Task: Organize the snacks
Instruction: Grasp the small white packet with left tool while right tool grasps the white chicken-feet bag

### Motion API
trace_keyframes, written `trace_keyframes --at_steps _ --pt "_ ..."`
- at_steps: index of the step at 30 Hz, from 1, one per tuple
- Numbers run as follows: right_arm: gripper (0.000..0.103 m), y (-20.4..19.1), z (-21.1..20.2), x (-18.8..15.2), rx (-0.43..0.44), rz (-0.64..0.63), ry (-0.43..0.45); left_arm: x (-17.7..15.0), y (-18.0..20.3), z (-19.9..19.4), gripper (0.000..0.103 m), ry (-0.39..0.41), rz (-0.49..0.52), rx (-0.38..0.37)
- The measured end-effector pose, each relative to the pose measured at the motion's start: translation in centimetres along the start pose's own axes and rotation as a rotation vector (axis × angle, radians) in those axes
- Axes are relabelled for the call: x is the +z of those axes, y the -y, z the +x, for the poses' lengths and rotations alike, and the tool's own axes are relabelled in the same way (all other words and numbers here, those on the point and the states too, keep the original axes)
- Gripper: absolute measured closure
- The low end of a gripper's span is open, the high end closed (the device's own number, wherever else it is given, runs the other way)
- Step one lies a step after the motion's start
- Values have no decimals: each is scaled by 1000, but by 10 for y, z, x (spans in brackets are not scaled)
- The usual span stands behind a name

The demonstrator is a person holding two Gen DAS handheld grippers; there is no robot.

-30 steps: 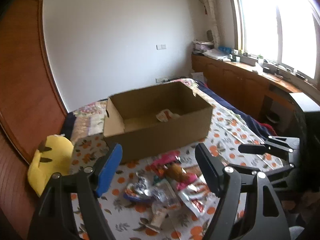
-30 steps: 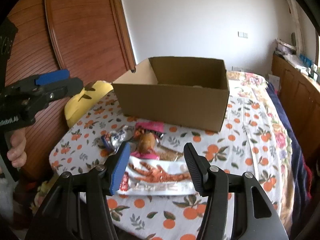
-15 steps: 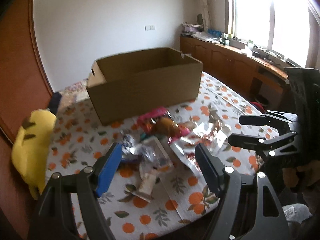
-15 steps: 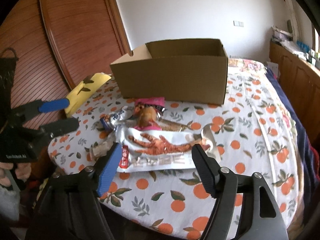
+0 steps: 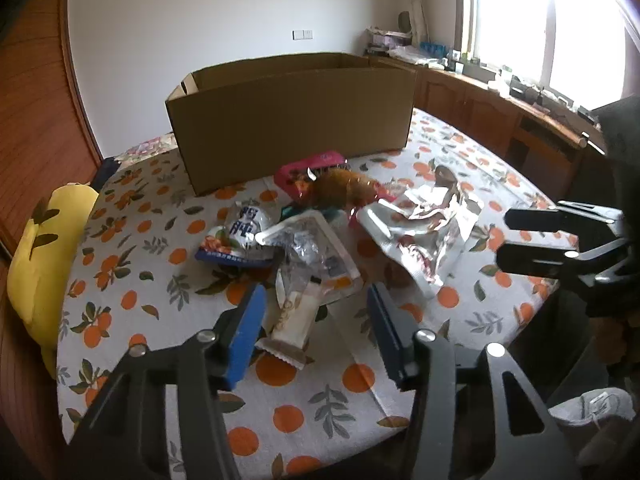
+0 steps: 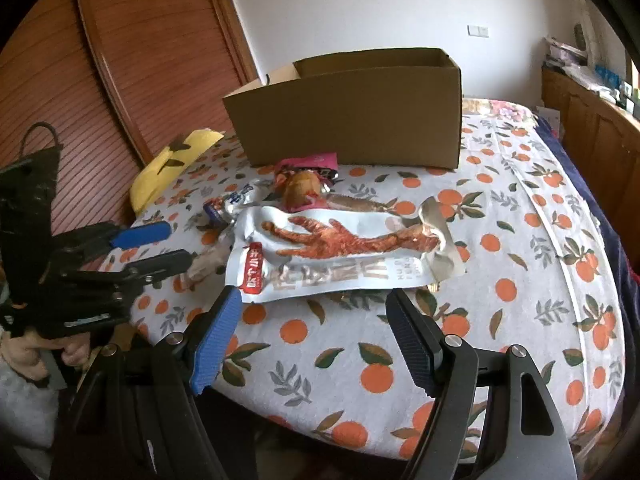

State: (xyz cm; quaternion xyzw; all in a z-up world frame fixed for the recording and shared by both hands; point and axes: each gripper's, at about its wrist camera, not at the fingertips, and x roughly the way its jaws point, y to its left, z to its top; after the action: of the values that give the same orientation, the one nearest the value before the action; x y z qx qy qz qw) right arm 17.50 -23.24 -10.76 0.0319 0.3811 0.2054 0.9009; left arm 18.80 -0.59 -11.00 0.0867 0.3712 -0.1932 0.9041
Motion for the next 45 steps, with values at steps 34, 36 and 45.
trace_keyframes --at_steps 34,36,45 --pt "27 44 52 8 123 201 -46 -29 -13 13 83 22 -138 -43" --pt "27 51 50 11 127 223 -24 -29 -11 10 83 29 -133 -46" --pt "25 65 64 35 85 260 -16 -27 -1 4 83 44 -111 -50"
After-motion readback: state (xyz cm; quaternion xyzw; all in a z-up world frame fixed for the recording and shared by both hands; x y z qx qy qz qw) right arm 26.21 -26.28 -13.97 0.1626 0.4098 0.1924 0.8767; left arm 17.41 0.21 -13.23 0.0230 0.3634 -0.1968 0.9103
